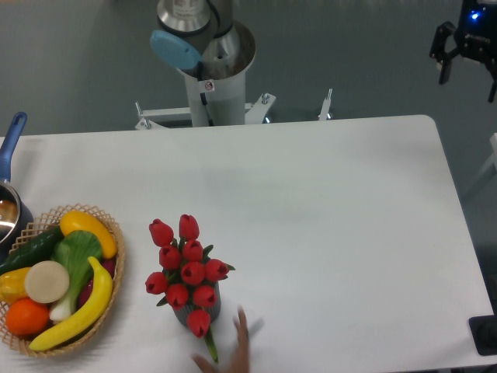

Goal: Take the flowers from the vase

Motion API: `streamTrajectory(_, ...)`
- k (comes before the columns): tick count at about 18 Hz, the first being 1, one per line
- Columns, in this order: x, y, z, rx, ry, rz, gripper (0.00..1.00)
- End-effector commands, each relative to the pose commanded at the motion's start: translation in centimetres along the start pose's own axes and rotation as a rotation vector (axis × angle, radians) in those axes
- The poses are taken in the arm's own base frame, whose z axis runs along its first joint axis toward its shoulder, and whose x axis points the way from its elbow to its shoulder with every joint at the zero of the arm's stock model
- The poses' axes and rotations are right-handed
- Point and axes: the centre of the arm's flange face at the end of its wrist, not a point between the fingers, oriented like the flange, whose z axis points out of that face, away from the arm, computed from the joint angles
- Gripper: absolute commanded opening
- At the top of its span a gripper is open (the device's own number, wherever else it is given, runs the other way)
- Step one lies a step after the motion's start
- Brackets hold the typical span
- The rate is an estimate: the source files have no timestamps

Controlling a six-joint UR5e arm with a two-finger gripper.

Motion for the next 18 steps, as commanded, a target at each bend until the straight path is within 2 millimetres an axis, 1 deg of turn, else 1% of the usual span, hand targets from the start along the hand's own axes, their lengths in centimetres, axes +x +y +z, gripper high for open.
streamTrajectory(9,0.1,-0.1,0.0,0.001,0.0,0.001,1.0)
streamTrajectory(12,0.5,0.0,0.6,0.008,0.011,-0.004,1.0)
streamTrajectory(15,0.7,-0.3,0.9,0.035,-0.004,-0.006,1.0)
streamTrajectory(16,0.8,-0.5,0.9,0.046,-0.009,-0.02,1.0)
streamTrajectory(18,1.2,-0.9,1.6,0.07,-0.002,-0.108,1.0)
